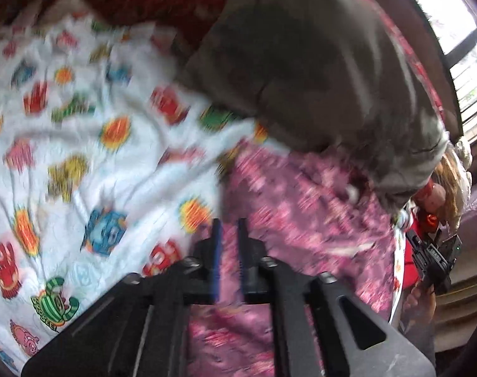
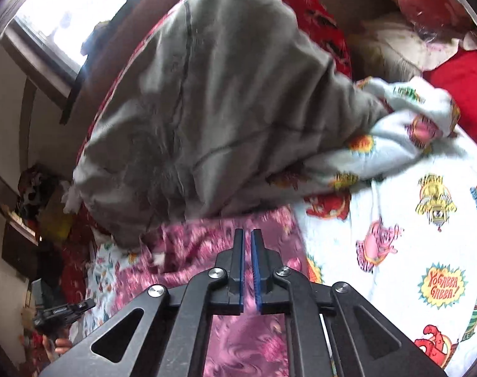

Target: Fold small clothes

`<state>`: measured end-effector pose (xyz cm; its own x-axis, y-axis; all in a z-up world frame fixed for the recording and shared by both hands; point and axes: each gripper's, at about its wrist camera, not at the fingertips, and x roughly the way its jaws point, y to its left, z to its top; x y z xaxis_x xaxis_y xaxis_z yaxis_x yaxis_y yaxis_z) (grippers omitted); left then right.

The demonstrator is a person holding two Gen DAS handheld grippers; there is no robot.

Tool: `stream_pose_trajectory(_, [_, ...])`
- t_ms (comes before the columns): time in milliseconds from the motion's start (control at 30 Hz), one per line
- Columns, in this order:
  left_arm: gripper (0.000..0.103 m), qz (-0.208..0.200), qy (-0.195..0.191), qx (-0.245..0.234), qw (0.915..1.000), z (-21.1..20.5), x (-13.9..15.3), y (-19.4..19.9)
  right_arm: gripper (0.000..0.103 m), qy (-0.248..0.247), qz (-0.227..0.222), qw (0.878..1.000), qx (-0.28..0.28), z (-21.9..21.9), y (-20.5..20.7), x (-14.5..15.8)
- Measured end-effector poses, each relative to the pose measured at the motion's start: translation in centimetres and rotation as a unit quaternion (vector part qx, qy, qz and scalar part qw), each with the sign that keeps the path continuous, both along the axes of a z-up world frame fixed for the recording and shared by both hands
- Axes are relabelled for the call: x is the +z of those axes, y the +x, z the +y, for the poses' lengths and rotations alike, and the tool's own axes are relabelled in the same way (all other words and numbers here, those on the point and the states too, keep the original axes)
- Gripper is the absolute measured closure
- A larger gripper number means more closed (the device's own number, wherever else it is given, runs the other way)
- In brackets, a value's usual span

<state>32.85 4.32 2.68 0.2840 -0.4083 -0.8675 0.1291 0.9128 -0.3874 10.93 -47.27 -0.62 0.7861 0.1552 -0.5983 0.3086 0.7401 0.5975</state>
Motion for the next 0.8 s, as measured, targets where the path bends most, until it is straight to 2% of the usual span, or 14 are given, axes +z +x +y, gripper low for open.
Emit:
stream_pose_trajectory(33, [0.068, 0.018, -0.001, 0.005, 0.9998, 0.5, -1.1, 0.0, 0.081, 0.0, 0.011, 1.0, 0.004, 0.1, 0.0, -0.6])
stream_pose_trajectory(67, [0.059, 0.029, -0.005, 0.009, 0.9995, 0.7, -1.8, 0.0, 0.074, 0.0, 0.021, 1.0, 0.003, 0.2, 0.0, -1.0])
stream_pose_trajectory(100, [0.059, 0.045, -0.015, 0.014, 0.9988, 1.1, -2.7, -0.1, 0.063, 0.003, 0.03, 1.0, 0.0, 0.3, 0.0, -1.6])
stream_pose_trajectory(167, [0.059, 0.083, -0.053, 0.008, 0.9951, 1.3, -4.4, -0.5, 0.062, 0.01, 0.036, 0.999, -0.007, 0.5, -0.1, -2.5])
stream_pose_trajectory(233, [0.057, 0.104, -0.081, -0.004, 0.9912, 0.9, -5.2, -1.1, 0.062, 0.017, 0.039, 0.999, 0.0, 0.9, 0.2, -3.2])
stream_pose_trajectory(300, [0.058, 0.085, -0.07, -0.008, 0.9939, 0.3, -4.7, -1.8, 0.062, -0.002, 0.049, 0.999, 0.008, 1.7, 0.8, -3.6])
stream_pose_trajectory(333, [0.061, 0.056, -0.051, -0.01, 0.9971, 0.0, -3.8, -2.4, 0.067, -0.024, 0.052, 0.998, 0.014, 2.3, 1.0, -3.5])
stream_pose_trajectory(367, [0.082, 0.027, -0.03, -0.014, 0.9991, -0.3, -2.9, -3.0, 0.074, -0.052, 0.055, 0.997, 0.023, 3.1, 1.2, -3.3])
stream_pose_trajectory(400, [0.094, 0.011, -0.017, -0.019, 0.9996, -0.6, -2.2, -3.5, 0.098, -0.073, 0.062, 0.995, 0.03, 3.7, 1.4, -3.1])
stream_pose_trajectory(433, [0.1, -0.007, -0.007, -0.024, 0.9997, -0.8, -1.4, -4.1, 0.097, -0.085, 0.066, 0.994, 0.032, 4.0, 1.4, -3.0])
stream_pose_trajectory(567, [0.1, -0.074, 0.024, -0.035, 0.9964, -1.1, 2.0, -6.6, 0.098, -0.116, 0.026, 0.992, 0.035, 5.0, -0.3, -0.7])
stream_pose_trajectory(700, [0.1, -0.107, 0.016, -0.034, 0.9936, -1.0, 4.5, -7.7, 0.098, -0.108, -0.016, 0.994, 0.019, 4.5, -3.0, 1.8])
stream_pose_trajectory(800, [0.1, -0.124, 0.004, -0.019, 0.9921, -0.7, 6.3, -7.7, 0.098, -0.109, -0.03, 0.994, 0.009, 4.0, -3.8, 3.3])
